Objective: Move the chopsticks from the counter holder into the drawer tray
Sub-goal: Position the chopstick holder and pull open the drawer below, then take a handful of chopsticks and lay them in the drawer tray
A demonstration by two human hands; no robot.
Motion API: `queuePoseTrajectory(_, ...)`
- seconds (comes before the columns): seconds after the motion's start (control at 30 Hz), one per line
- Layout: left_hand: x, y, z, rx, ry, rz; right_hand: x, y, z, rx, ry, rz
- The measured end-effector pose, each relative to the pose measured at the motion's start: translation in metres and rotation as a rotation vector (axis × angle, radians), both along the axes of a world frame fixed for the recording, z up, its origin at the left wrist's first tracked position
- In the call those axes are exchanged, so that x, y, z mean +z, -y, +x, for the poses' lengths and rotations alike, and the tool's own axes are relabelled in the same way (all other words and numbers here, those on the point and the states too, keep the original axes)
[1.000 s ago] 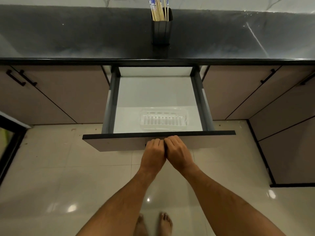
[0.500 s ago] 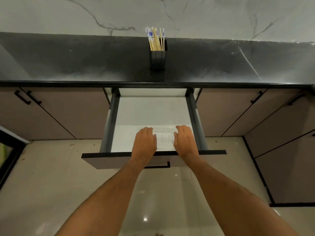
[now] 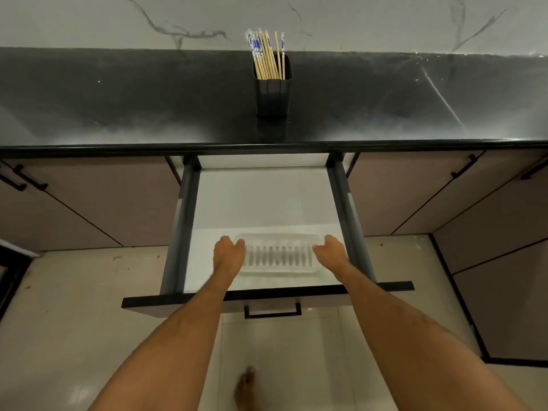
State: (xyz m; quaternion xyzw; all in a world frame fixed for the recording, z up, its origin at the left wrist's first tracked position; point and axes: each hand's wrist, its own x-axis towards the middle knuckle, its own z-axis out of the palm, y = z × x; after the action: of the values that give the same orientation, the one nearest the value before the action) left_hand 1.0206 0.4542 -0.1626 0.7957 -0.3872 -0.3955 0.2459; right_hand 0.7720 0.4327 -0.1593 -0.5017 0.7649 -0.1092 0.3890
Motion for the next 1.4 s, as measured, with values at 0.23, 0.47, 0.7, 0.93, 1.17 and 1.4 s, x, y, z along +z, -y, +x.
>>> queuePoseTrajectory(0.23,-0.021,0.014,0.007,0.015,-0.079,0.083,-0.017,0.008,0.006,-0.092,0.088,0.071)
queuePoseTrajectory(0.47,-0.03,0.02,0.011,0.071,-0.05,0.059,-0.016,0.019,0.009,-0.095,0.097,0.068)
queuePoseTrajectory(0.7,-0.028,0.022,0.01,0.06,-0.018,0.062,-0.017,0.021,0.009,-0.052,0.061,0.056)
queuePoseTrajectory(0.93,0.021,0.065,0.006,-0.039,0.094,-0.132,0.028,0.054,0.012,0.065,-0.078,-0.133)
queuePoseTrajectory(1.17,0.121,0.155,-0.005,-0.147,0.172,-0.395,0.118,0.141,0.027,0.193,-0.163,-0.354)
queuePoseTrajectory(1.4,0.192,0.277,-0.011,-0.104,0.255,-0.568,0.2,0.267,0.046,0.221,-0.104,-0.584)
